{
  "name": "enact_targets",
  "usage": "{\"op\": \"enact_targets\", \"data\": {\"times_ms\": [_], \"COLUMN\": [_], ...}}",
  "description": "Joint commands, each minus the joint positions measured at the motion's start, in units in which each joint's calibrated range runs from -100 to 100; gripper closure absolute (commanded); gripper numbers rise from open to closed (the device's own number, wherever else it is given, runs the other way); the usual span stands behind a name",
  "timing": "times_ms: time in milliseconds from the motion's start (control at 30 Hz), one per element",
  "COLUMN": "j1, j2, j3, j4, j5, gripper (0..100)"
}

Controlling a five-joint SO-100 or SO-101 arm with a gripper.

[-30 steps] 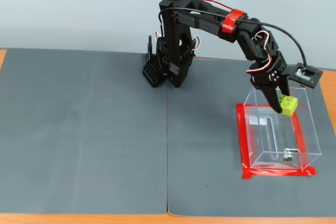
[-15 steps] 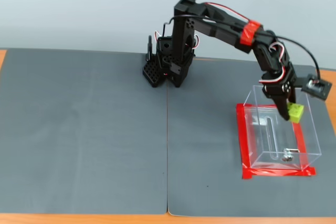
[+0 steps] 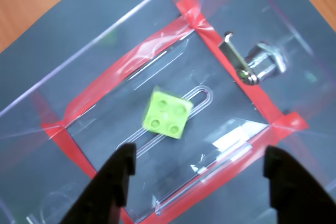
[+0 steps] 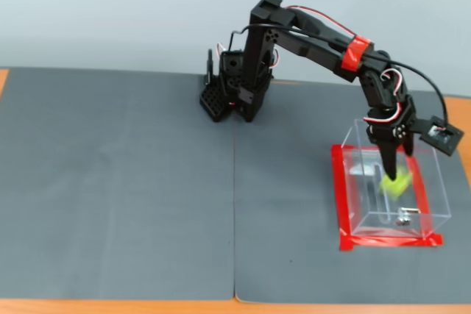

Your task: Pick the green lego block and place it into the transparent box

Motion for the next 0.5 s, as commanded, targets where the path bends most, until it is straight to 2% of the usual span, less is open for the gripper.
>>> {"op": "enact_targets", "data": {"times_ms": [0, 300, 467], "j1": [0.91, 2.33, 4.42], "j2": [-1.4, -2.33, -5.89], "j3": [-3.2, -4.19, -4.83], "j4": [-0.04, 0.04, -0.04], "j5": [-0.05, 0.16, 0.21], "gripper": [71, 72, 88]}}
